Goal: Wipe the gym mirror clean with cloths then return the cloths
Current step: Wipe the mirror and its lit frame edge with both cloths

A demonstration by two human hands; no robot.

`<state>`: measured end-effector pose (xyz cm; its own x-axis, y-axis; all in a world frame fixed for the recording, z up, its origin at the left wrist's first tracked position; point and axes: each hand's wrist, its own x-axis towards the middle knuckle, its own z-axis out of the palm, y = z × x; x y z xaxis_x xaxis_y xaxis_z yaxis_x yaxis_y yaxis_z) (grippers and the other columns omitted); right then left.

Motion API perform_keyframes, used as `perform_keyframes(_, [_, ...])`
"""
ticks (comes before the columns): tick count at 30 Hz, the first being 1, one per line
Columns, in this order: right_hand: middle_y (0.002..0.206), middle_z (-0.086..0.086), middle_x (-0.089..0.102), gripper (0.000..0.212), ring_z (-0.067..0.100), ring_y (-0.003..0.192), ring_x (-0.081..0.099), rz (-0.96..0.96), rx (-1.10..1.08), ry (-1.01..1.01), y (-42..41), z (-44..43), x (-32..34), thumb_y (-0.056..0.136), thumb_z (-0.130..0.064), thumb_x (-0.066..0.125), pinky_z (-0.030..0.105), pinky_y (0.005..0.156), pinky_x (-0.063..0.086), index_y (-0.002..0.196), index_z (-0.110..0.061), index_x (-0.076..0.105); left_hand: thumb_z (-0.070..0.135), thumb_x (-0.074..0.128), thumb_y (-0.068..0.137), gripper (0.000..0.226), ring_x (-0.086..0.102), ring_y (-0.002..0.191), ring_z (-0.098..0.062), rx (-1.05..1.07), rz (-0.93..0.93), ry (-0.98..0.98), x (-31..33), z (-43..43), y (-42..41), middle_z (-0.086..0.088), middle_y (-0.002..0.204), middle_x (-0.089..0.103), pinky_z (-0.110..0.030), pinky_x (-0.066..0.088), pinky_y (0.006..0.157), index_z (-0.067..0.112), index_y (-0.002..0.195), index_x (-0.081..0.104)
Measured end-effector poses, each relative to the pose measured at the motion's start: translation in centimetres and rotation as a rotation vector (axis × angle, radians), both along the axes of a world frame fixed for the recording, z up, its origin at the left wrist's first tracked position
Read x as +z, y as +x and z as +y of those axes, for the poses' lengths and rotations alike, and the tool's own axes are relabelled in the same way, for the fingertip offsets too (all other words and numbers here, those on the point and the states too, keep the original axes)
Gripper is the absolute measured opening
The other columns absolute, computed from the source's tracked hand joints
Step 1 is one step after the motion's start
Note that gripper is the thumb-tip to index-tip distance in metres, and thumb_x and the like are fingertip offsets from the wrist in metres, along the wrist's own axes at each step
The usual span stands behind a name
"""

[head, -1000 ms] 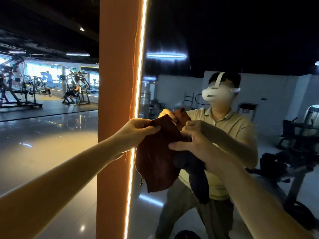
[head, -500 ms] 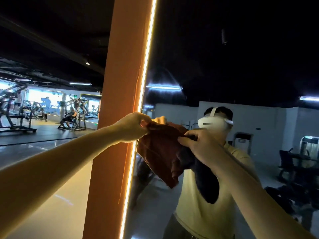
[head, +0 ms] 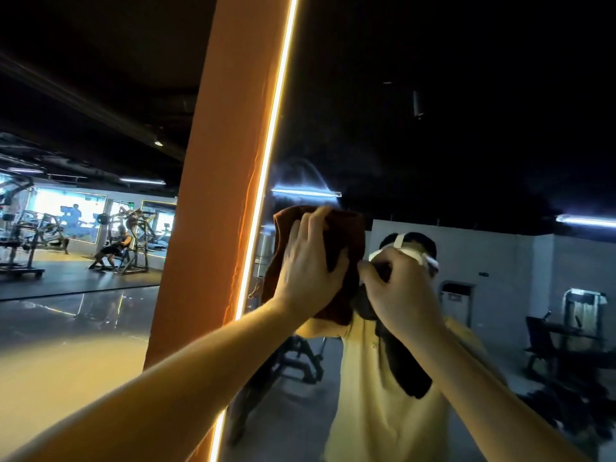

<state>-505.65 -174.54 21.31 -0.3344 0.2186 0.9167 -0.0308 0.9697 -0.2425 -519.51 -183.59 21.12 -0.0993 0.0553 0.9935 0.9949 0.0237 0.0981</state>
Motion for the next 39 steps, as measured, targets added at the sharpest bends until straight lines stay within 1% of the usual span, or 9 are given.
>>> perform_keyframes(6, [0.076, -0.006, 0.055, 0.034, 0.008, 0.067, 0.06, 0.065, 0.13, 0.128, 2.3, 0.5, 1.1, 0.083, -0.042, 0.034, 0.028, 0.051, 0.042, 0.11, -0.022, 0.043, 0.045, 0.038, 0.11, 0.061, 0.043, 0.144, -0.028, 0.362, 0.411, -0.193, -1.7, 0.1, -3.8, -0.017, 0.16, 0.044, -0.044, 0.032, 0.121, 0.012, 0.161, 0.037])
perform_keyframes(11, [0.104, 0.006, 0.053, 0.023, 0.012, 0.079, 0.053, 0.146, -0.059, 0.415, 0.9, 2.5, 1.1, 0.098, -0.013, 0.041, 0.028, 0.064, 0.049, 0.115, -0.005, 0.053, 0.06, 0.024, 0.108, 0.072, 0.012, 0.16, -0.024, 0.486, 0.555, -0.376, 1.8, -0.7, -6.3, -0.011, 0.173, 0.019, -0.037, -0.008, 0.13, 0.024, 0.169, 0.01])
perform_keyframes(16, [0.109, 0.016, 0.058, 0.036, 0.024, 0.083, 0.061, 0.23, -0.2, 0.552, -0.1, 3.6, 2.6, 0.096, -0.012, 0.042, 0.029, 0.07, 0.046, 0.121, 0.002, 0.064, 0.059, 0.022, 0.109, 0.07, 0.024, 0.157, -0.033, 0.46, 0.311, -0.261, 9.5, -3.3, -9.4, -0.015, 0.173, 0.016, -0.052, 0.022, 0.128, 0.023, 0.169, 0.011])
perform_keyframes(21, [0.105, 0.016, 0.07, 0.032, 0.034, 0.083, 0.068, 0.343, -0.206, 0.472, 0.6, 4.7, 3.6, 0.099, -0.005, 0.048, 0.047, 0.065, 0.056, 0.126, -0.001, 0.066, 0.055, 0.016, 0.111, 0.069, -0.004, 0.163, -0.025, 0.466, 0.151, -0.068, 7.6, -0.7, -6.9, -0.015, 0.175, 0.003, -0.041, -0.006, 0.132, 0.019, 0.169, 0.005])
perform_keyframes(26, [0.099, 0.014, 0.068, 0.034, 0.031, 0.074, 0.064, 0.332, -0.188, 0.489, 0.8, 4.5, 2.5, 0.097, -0.012, 0.039, 0.043, 0.063, 0.053, 0.123, -0.007, 0.061, 0.052, 0.023, 0.113, 0.07, 0.012, 0.162, -0.033, 0.391, 0.524, -0.331, -3.9, -0.6, -5.5, -0.02, 0.173, 0.015, -0.055, 0.015, 0.13, 0.009, 0.167, 0.01])
perform_keyframes(29, [0.098, 0.008, 0.065, 0.027, 0.022, 0.079, 0.06, 0.281, -0.14, 0.51, 0.6, 4.6, 1.9, 0.1, -0.028, 0.045, 0.041, 0.075, 0.05, 0.122, -0.013, 0.051, 0.057, 0.031, 0.108, 0.078, 0.024, 0.158, -0.039, 0.458, 0.594, -0.411, 0.7, -2.8, -7.1, -0.024, 0.17, 0.023, -0.058, 0.016, 0.129, 0.006, 0.165, 0.016])
perform_keyframes(32, [0.102, 0.006, 0.062, 0.052, 0.018, 0.085, 0.058, 0.205, -0.176, 0.492, 0.3, 5.0, 1.4, 0.09, -0.048, 0.058, 0.037, 0.081, 0.046, 0.126, -0.011, 0.05, 0.064, 0.037, 0.101, 0.082, 0.034, 0.145, -0.044, 0.529, 0.347, -0.215, 9.4, -2.8, -6.4, -0.028, 0.16, 0.033, -0.063, 0.025, 0.122, 0.01, 0.164, 0.032])
perform_keyframes(35, [0.11, 0.01, 0.06, 0.055, 0.019, 0.093, 0.054, 0.226, -0.189, 0.512, 0.3, 5.7, 1.0, 0.086, -0.039, 0.058, 0.033, 0.082, 0.042, 0.13, -0.009, 0.047, 0.067, 0.032, 0.103, 0.08, 0.012, 0.158, -0.041, 0.523, 0.198, -0.053, 12.8, -0.9, -5.2, -0.026, 0.171, 0.011, -0.058, 0.007, 0.13, 0.017, 0.166, 0.027])
perform_keyframes(39, [0.116, 0.002, 0.047, 0.047, 0.013, 0.094, 0.045, 0.326, -0.167, 0.512, 0.1, 5.7, 1.1, 0.089, -0.019, 0.053, 0.034, 0.074, 0.041, 0.134, -0.01, 0.045, 0.068, 0.028, 0.106, 0.087, -0.008, 0.162, -0.032, 0.428, 0.196, -0.093, 6.0, 1.8, -3.7, -0.018, 0.175, -0.009, -0.049, 0.002, 0.132, 0.012, 0.168, 0.002])
